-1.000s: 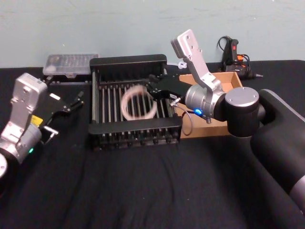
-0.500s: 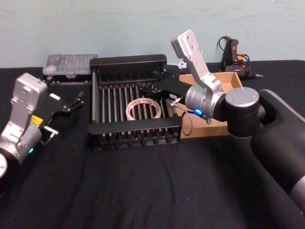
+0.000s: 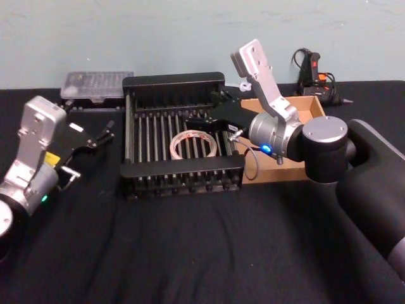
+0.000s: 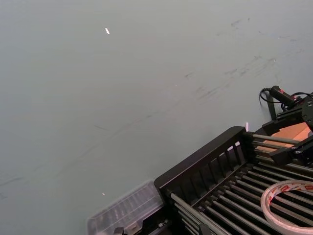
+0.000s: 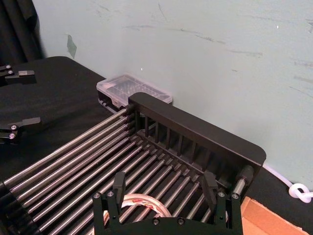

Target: Pick up the white tape and place it into the black box , Pick up the silver tape and place it into the brown box.

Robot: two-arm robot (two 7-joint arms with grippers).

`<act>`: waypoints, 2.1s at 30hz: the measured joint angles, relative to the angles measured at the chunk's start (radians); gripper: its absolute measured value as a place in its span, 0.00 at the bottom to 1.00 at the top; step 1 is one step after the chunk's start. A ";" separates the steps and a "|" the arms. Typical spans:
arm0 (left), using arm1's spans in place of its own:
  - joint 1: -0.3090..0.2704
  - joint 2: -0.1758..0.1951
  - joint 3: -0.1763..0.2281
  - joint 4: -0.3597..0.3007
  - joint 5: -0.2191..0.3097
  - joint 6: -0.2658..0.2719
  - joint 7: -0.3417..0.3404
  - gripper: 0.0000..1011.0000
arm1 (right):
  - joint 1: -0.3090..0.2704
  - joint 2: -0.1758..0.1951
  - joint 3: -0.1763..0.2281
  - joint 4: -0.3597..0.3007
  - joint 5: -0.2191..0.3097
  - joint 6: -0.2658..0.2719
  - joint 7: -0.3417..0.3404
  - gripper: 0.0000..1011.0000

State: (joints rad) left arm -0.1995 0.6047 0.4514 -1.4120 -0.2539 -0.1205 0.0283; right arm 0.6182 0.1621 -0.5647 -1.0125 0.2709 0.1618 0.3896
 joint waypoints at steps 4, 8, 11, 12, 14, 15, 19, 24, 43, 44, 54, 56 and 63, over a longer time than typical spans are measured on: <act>0.000 0.000 0.000 0.000 0.000 0.000 0.000 0.99 | 0.000 0.000 0.000 0.000 0.000 0.000 0.000 0.99; 0.000 0.000 0.000 0.000 0.000 0.000 0.000 0.99 | -0.008 0.003 0.008 -0.009 -0.001 0.000 0.008 0.99; 0.000 0.000 0.000 0.000 0.000 0.000 0.000 0.99 | -0.019 0.010 0.018 -0.027 -0.001 0.002 0.015 0.99; 0.000 0.000 0.000 0.000 0.000 0.000 0.000 0.99 | -0.027 0.015 0.024 -0.039 -0.001 0.005 0.020 0.99; 0.000 0.000 0.000 0.000 0.000 0.000 0.000 0.99 | -0.035 0.021 0.030 -0.053 -0.001 0.008 0.023 0.99; 0.000 0.000 0.000 0.000 0.000 0.000 0.000 0.99 | -0.039 0.024 0.033 -0.061 -0.001 0.010 0.025 0.99; 0.000 0.000 0.000 0.000 0.000 0.000 0.000 0.99 | -0.066 0.045 0.051 -0.109 0.001 0.017 0.033 0.99; 0.000 0.000 0.000 0.000 0.000 0.000 0.000 0.99 | -0.112 0.083 0.079 -0.192 0.015 0.019 0.042 0.99; 0.000 0.000 0.000 0.000 0.000 0.000 0.000 0.99 | -0.301 0.228 0.209 -0.403 0.048 -0.038 -0.024 0.99; 0.000 0.000 0.000 0.000 0.000 0.000 0.000 0.99 | -0.304 0.229 0.213 -0.404 0.045 -0.042 -0.029 0.99; 0.000 0.000 0.000 0.000 0.000 0.000 0.000 0.99 | -0.337 0.217 0.266 -0.369 -0.026 -0.099 -0.131 0.99; 0.000 0.000 0.000 0.000 0.000 0.000 0.000 0.99 | -0.335 0.209 0.269 -0.351 -0.046 -0.111 -0.148 0.99; 0.000 0.000 0.000 0.000 0.000 0.000 0.000 0.99 | -0.315 0.174 0.270 -0.285 -0.117 -0.153 -0.216 0.99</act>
State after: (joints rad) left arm -0.1995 0.6047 0.4514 -1.4120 -0.2539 -0.1205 0.0283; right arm 0.3031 0.3360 -0.2942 -1.2976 0.1541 0.0090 0.1734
